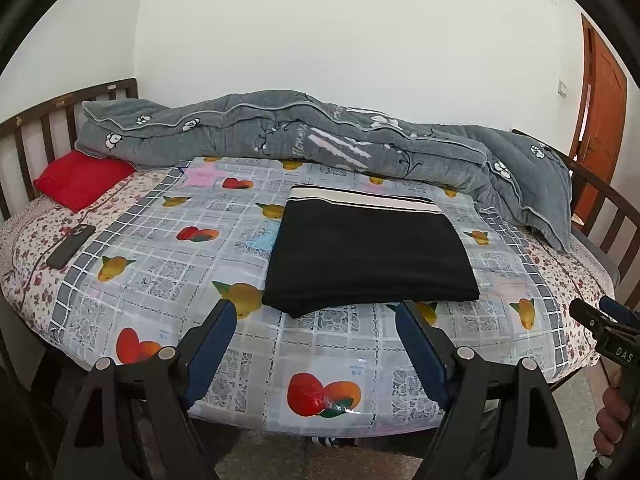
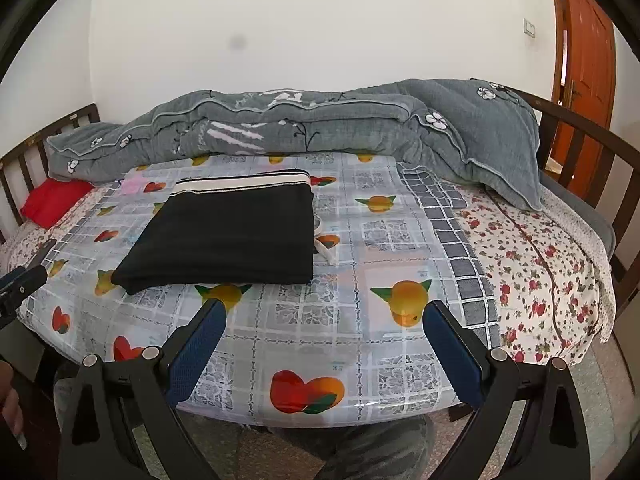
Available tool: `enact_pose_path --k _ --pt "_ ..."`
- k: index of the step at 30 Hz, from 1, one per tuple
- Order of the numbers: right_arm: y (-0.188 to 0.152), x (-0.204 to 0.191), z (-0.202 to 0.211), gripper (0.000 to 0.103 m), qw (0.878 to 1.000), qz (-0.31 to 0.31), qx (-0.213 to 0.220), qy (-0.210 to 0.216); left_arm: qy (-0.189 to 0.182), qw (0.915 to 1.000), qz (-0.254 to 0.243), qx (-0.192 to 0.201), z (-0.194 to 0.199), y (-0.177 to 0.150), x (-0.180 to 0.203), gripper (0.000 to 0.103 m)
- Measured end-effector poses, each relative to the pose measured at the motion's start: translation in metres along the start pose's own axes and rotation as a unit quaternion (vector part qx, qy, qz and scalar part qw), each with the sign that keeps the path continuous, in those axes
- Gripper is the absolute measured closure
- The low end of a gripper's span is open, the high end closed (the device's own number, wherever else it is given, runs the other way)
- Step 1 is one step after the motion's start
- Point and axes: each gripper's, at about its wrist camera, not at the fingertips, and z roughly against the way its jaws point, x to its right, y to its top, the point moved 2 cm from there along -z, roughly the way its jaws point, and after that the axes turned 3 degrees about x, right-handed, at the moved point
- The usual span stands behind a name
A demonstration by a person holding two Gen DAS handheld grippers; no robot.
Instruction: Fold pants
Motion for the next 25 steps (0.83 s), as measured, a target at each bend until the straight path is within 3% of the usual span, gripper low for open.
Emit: enact_pose_path --k 25 --pt "0.002 -0.021 0.003 0.006 1.000 0.003 0.012 0.014 0.004 1.0000 -0.005 0.006 0.003 0.002 0.002 0.022"
